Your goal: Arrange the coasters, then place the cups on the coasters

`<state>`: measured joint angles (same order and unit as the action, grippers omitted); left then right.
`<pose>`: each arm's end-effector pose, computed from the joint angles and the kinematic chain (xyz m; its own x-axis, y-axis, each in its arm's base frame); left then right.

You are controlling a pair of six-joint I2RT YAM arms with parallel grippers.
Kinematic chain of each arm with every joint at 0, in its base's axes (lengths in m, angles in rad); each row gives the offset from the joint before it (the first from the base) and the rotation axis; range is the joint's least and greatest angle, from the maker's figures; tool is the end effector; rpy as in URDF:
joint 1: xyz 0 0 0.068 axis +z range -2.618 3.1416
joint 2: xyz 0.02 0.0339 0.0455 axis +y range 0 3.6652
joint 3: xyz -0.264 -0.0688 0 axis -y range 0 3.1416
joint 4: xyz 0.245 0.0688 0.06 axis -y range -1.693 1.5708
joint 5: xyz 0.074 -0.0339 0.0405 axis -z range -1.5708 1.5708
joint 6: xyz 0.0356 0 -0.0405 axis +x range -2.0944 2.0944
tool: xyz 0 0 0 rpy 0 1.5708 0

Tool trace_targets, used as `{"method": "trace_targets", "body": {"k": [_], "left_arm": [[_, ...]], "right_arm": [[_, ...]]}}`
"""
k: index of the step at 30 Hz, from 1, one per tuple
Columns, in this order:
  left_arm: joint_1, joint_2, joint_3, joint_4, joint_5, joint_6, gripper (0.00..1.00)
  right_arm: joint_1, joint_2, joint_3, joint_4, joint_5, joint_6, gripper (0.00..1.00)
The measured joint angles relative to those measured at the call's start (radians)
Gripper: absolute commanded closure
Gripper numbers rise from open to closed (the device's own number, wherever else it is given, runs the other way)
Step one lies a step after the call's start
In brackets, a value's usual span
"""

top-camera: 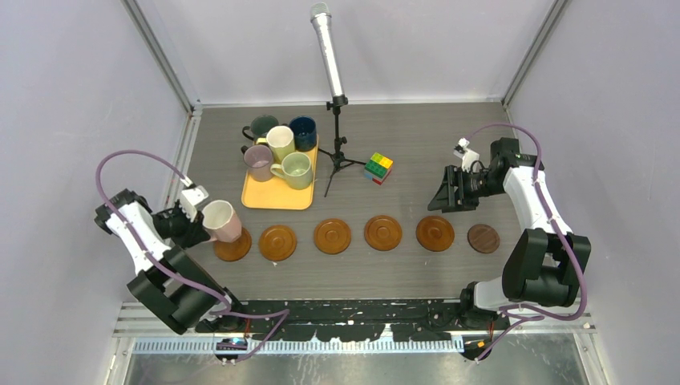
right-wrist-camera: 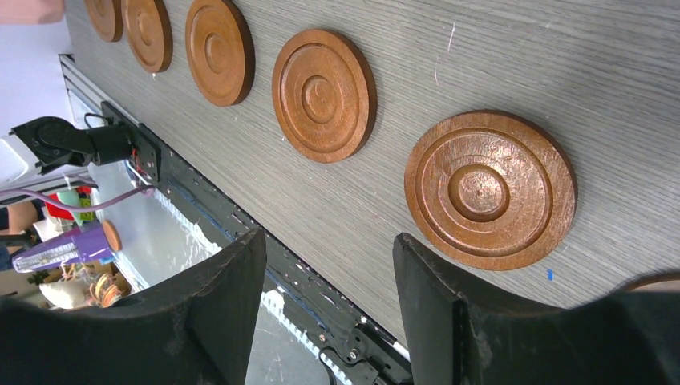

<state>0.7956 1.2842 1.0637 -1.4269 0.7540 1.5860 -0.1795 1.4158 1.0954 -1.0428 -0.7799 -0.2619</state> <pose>0.1503 0.1186 0.2720 -0.5467 0.4835 -0.6836 0.7062 0.7049 -0.0661 0.2516 -0.0202 0.2569 -0.9259 -0.0191 -0.3772 -0.2644 0.7459 0.6113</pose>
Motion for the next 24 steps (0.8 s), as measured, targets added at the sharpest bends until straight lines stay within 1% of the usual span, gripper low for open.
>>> {"method": "trace_targets", "body": {"k": [5,15,24], "left_arm": [[0.002,-0.047,-0.089,0.033,-0.016,0.024,1.0],[0.002,-0.06,-0.172,0.143,-0.063,0.023,0.98],[0.002,-0.042,-0.188,0.205,-0.072,0.011,0.98]], "right_arm": [[0.0,0.0,0.0,0.003,0.0,0.003,0.36],[0.0,0.0,0.0,0.005,0.0,0.003,0.36],[0.0,0.0,0.0,0.011,0.0,0.005,0.36]]}}
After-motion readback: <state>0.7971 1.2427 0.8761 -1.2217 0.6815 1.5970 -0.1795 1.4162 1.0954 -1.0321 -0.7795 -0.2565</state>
